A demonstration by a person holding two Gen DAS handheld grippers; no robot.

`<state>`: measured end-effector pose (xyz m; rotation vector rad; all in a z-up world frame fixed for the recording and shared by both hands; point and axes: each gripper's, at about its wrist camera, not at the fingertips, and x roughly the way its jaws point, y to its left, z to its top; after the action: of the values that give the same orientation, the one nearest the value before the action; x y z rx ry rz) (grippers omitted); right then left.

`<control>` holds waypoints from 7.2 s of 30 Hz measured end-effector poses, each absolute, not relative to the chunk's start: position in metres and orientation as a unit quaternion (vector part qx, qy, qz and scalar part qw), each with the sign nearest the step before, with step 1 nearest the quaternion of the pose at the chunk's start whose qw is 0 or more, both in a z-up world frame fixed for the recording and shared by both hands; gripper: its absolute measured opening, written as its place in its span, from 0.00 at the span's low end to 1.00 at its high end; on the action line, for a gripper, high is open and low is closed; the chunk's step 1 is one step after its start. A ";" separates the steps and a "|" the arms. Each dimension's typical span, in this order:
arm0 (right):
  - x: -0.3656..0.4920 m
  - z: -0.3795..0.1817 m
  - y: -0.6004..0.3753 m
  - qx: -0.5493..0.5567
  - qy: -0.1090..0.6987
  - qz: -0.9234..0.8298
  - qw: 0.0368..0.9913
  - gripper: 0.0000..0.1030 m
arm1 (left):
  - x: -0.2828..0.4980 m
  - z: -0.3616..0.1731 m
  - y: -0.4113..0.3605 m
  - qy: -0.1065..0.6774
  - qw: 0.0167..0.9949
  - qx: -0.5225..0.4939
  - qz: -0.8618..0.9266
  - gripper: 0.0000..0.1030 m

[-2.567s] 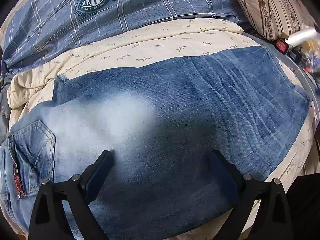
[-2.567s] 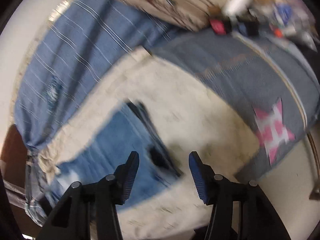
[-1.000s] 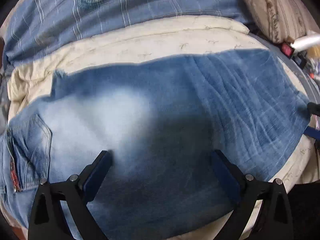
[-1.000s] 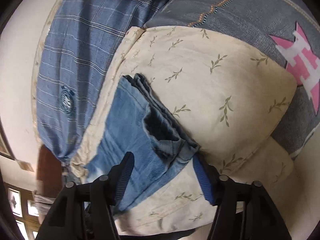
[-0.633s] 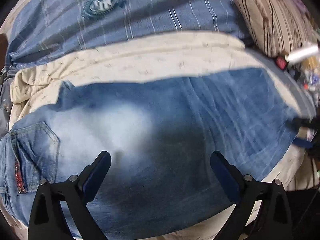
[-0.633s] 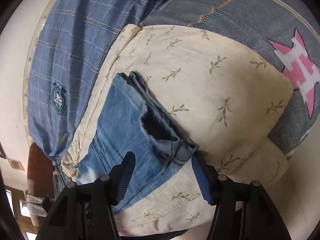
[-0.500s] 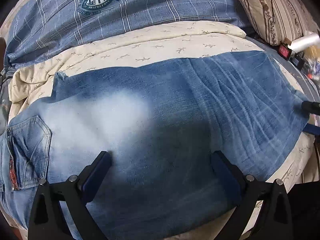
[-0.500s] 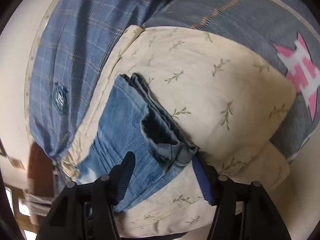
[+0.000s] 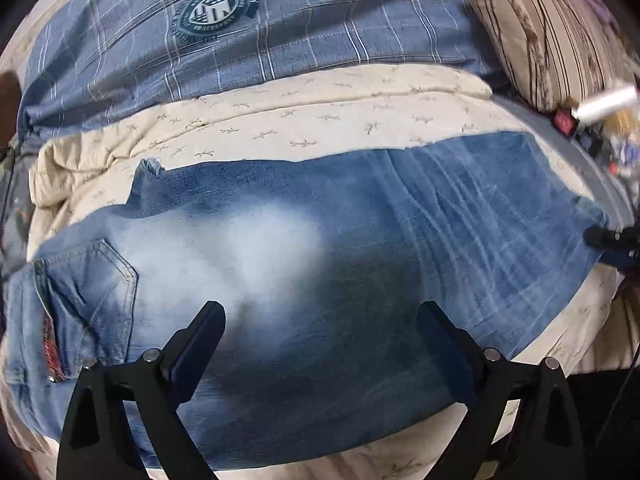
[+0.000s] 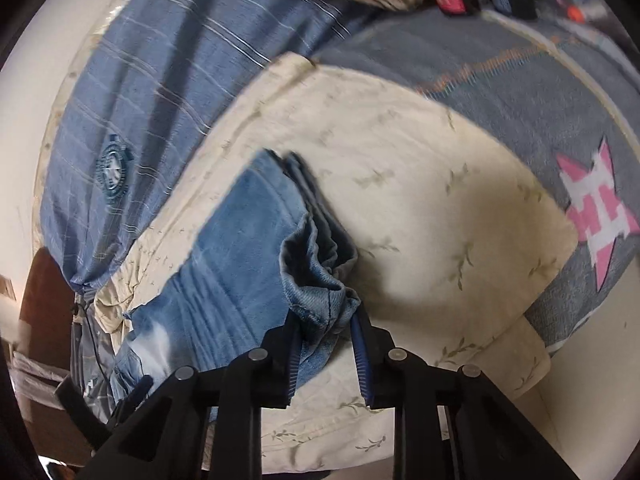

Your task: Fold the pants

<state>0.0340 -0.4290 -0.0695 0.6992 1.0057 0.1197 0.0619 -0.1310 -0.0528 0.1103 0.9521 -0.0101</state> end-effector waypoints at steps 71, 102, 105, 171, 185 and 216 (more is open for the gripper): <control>0.043 -0.077 -0.231 0.323 0.439 0.419 0.726 0.77 | 0.096 -0.023 0.004 0.463 0.849 -0.238 -0.088 0.56; 0.049 -0.076 -0.251 0.342 0.444 0.398 0.726 0.77 | 0.057 -0.023 -0.023 0.487 0.869 -0.082 -0.023 0.57; 0.055 -0.085 -0.252 0.357 0.469 0.380 0.713 0.77 | 0.057 -0.056 -0.030 0.520 0.853 -0.041 -0.005 0.59; 0.081 -0.063 -0.251 0.118 0.580 0.306 0.746 0.27 | 0.038 -0.059 -0.029 0.434 0.899 -0.036 -0.047 0.63; 0.070 -0.053 -0.238 0.041 0.565 0.269 0.779 0.20 | 0.038 -0.060 -0.030 0.435 0.899 -0.031 -0.048 0.63; 0.109 -0.053 -0.236 0.205 0.553 0.349 0.728 0.49 | 0.037 -0.060 -0.026 0.430 0.900 -0.045 -0.054 0.64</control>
<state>0.1092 -0.2358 -0.0531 0.4522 1.2177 0.7697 0.0371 -0.0261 -0.0605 -0.0941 0.8899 -0.1125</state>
